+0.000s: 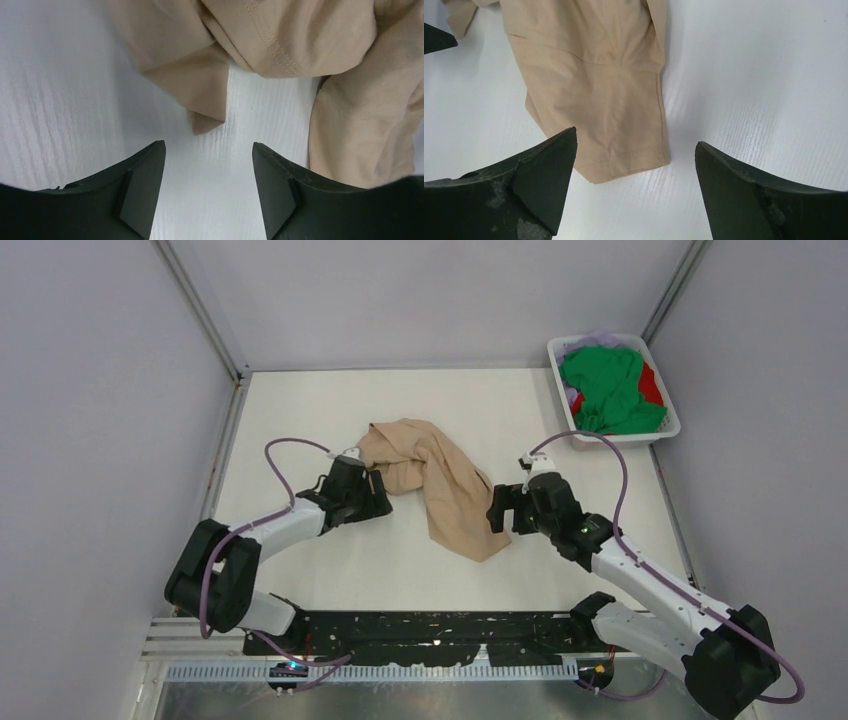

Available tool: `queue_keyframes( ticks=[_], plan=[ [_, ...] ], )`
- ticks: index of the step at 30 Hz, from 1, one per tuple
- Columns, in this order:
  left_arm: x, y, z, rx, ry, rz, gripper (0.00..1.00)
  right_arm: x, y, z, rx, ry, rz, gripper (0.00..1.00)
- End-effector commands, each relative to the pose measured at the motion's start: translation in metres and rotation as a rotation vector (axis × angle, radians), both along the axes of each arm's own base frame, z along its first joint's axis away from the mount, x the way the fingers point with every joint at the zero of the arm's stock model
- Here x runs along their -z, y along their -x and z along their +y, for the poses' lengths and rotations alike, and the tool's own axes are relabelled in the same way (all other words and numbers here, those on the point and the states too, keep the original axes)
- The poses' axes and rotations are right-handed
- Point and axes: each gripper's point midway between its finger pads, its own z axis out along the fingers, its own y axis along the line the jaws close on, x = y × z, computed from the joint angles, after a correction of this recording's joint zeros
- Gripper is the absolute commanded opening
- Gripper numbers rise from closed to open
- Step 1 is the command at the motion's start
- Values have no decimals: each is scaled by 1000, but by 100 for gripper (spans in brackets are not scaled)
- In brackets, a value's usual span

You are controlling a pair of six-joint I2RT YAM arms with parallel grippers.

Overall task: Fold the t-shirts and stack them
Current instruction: Flatten out the tshirt

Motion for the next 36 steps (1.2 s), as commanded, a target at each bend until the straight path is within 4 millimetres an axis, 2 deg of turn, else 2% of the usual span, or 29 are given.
queue_keyframes(
  ticks=[1,3,10,12,14,19,20,23,24,25,26,32,34,35,36],
  plan=[
    [-5,-24,-6,-23,-20,-49,66,-10,3,2,17,-64,-36,96],
    [0,-27,-8,-26,-34,-39,63,-6,10,5,0,-87,-23,97],
    [14,-37,-15,-29,-76,1,39,8,38,26,-130,-145,33,100],
    [15,-41,-15,-34,-85,2,23,11,46,35,-184,-134,45,100],
    [15,-42,-11,-50,-111,6,1,17,51,41,-220,-83,54,99],
    [1,-37,-1,-80,-127,-21,0,21,47,55,-235,71,26,91],
    [-2,-34,2,-86,-126,-31,0,29,51,61,-260,105,47,87],
    [-10,-24,10,-102,-123,-52,0,35,50,73,-276,175,48,80],
    [-14,-22,12,-105,-118,-63,0,45,53,76,-293,211,71,76],
    [-15,-19,15,-111,-120,-66,0,45,51,78,-290,222,66,74],
    [-19,-17,17,-115,-117,-77,0,57,53,79,-293,254,95,70],
    [-34,-8,27,-131,-121,-107,0,81,52,77,-246,302,161,59],
    [-38,-5,30,-137,-120,-122,0,88,52,73,-216,318,178,49],
    [-41,-4,32,-144,-120,-131,0,90,50,69,-192,338,175,36],
    [-44,-4,34,-150,-121,-143,0,88,45,67,-155,344,159,30]
  ],
)
